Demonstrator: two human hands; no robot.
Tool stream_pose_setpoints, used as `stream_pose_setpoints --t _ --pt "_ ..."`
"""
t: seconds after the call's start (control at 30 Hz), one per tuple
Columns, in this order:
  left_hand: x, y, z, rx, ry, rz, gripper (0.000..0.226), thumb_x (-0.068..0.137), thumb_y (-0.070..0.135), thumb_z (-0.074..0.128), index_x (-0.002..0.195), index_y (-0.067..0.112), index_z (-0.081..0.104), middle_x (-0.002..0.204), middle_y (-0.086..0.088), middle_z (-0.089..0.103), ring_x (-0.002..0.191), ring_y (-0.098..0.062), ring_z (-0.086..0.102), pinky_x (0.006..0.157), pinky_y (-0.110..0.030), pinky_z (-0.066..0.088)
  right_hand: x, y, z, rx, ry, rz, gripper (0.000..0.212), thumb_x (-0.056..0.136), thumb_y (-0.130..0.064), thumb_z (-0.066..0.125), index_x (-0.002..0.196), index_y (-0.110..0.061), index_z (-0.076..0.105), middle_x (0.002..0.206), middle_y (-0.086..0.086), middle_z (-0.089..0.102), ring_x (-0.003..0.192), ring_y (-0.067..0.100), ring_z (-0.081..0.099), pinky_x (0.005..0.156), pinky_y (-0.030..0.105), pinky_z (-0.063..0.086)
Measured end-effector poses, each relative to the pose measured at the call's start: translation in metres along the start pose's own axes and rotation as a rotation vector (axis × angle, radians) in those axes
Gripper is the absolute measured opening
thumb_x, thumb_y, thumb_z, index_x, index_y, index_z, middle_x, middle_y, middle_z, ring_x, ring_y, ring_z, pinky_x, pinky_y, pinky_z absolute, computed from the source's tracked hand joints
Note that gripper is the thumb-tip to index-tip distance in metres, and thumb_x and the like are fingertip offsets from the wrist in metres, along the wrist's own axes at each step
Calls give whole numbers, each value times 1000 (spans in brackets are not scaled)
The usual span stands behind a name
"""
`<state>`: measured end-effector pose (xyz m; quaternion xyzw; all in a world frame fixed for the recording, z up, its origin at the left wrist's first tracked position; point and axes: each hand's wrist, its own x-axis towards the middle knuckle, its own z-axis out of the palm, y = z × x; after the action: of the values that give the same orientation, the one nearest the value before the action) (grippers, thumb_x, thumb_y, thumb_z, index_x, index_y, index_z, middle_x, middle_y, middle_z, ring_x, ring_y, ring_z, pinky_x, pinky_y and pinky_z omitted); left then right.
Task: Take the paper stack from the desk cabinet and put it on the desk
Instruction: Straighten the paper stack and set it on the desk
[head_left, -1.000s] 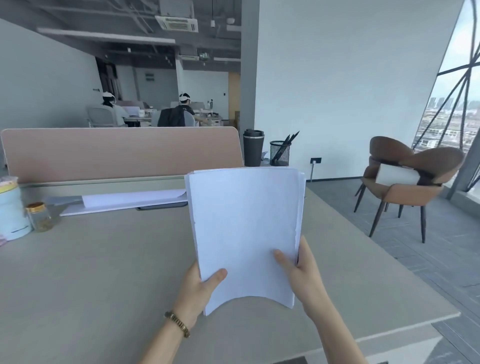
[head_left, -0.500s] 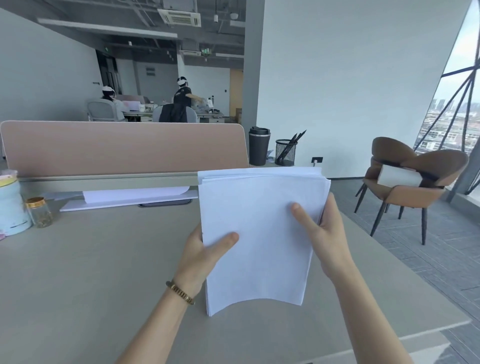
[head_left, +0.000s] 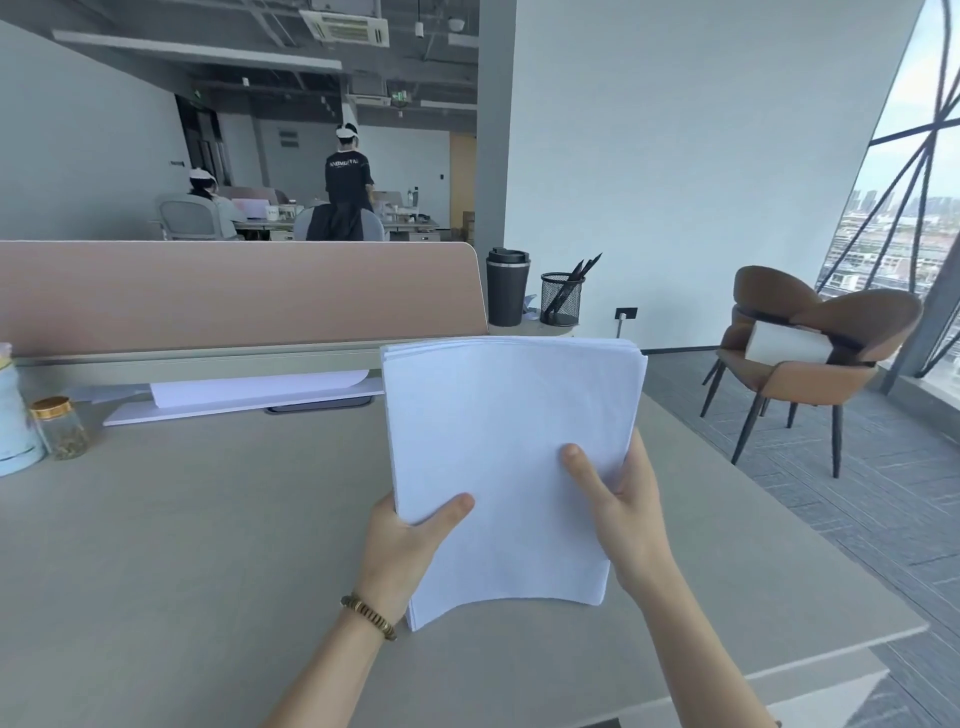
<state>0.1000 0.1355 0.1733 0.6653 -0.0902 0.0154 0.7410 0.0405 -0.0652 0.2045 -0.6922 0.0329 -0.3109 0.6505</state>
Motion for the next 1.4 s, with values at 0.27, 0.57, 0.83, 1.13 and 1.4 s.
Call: stream_pose_setpoints --t 0.27,0.57,0.83,1.13,1.4 --pt "-7 -27 -4 68 -84 -135 20 81 19 81 100 23 77 96 12 81 91 -6 76 81 -28 57 -22 54 -2 4 -55 132 35 96 -30 64 131 -33 57 129 -10 69 121 13 66 102 50 52" --pt "5 -30 -4 116 -40 -166 17 81 20 81 98 21 78 95 10 81 90 -7 76 76 -24 58 -22 75 4 -81 -14 213 20 94 -37 64 115 -37 61 118 -14 73 111 9 70 95 44 55" --pt "44 -26 48 311 -118 -189 17 82 19 80 94 23 68 93 10 74 77 6 64 55 -8 46 27 84 -33 -232 17 457 17 90 -28 67 104 -19 67 109 -1 74 93 19 72 76 36 58" --pt "91 -61 126 446 -143 -362 37 73 36 82 94 8 68 93 -4 74 85 -23 71 69 -31 55 107 124 -95 -463 -23 645 30 72 -35 73 94 -14 71 104 10 75 96 30 73 88 46 60" --pt "134 -80 184 763 -125 -243 51 79 47 64 106 5 54 100 -6 67 86 -29 68 74 -36 56 172 151 -129 -668 -46 656 39 77 -38 72 98 -5 64 102 9 66 86 26 62 55 26 41"
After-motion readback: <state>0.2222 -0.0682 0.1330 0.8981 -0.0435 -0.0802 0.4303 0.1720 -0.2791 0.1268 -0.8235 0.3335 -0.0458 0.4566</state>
